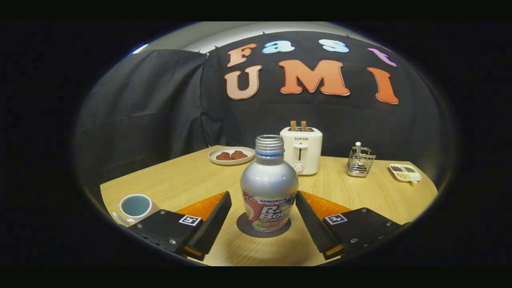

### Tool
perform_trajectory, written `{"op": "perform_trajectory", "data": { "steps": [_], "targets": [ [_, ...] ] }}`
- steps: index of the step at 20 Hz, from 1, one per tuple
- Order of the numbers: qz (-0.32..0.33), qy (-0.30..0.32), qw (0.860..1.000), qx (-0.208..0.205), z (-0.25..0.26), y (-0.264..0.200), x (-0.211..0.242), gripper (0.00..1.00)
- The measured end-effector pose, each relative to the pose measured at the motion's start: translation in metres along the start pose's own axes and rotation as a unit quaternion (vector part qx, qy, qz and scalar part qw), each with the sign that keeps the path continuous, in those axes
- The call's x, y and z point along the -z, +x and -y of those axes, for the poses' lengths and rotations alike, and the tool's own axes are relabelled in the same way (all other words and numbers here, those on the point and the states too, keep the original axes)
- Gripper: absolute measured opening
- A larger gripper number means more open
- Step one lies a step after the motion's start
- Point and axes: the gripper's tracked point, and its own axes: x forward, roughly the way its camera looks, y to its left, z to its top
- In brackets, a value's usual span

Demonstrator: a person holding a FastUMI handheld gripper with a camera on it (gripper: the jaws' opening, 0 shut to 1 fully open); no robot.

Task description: Take the bottle from table, then pour the juice into the cup, finally place the bottle on the coaster

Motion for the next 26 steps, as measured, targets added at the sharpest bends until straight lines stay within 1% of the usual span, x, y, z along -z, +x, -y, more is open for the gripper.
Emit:
{"op": "perform_trajectory", "data": {
  "steps": [4,7,8,11,13,15,18,22,26],
  "targets": [
    [0.040,-0.026,0.999,0.014,0.003,-0.037,-0.025,0.97],
    [0.068,-0.033,0.997,0.011,-0.003,-0.068,-0.043,0.97],
    [0.078,-0.032,0.996,0.011,-0.001,-0.076,-0.041,0.97],
    [0.098,-0.015,0.995,0.023,0.004,-0.101,-0.053,0.97],
    [0.111,-0.002,0.994,0.022,0.004,-0.119,-0.062,0.97],
    [0.124,-0.004,0.992,0.025,0.007,-0.133,-0.073,0.97],
    [0.144,-0.011,0.989,0.043,0.018,-0.155,-0.092,0.97],
    [0.161,-0.010,0.985,0.055,0.023,-0.172,-0.097,0.97],
    [0.181,-0.023,0.981,0.061,0.022,-0.179,-0.104,0.97]
  ]
}}
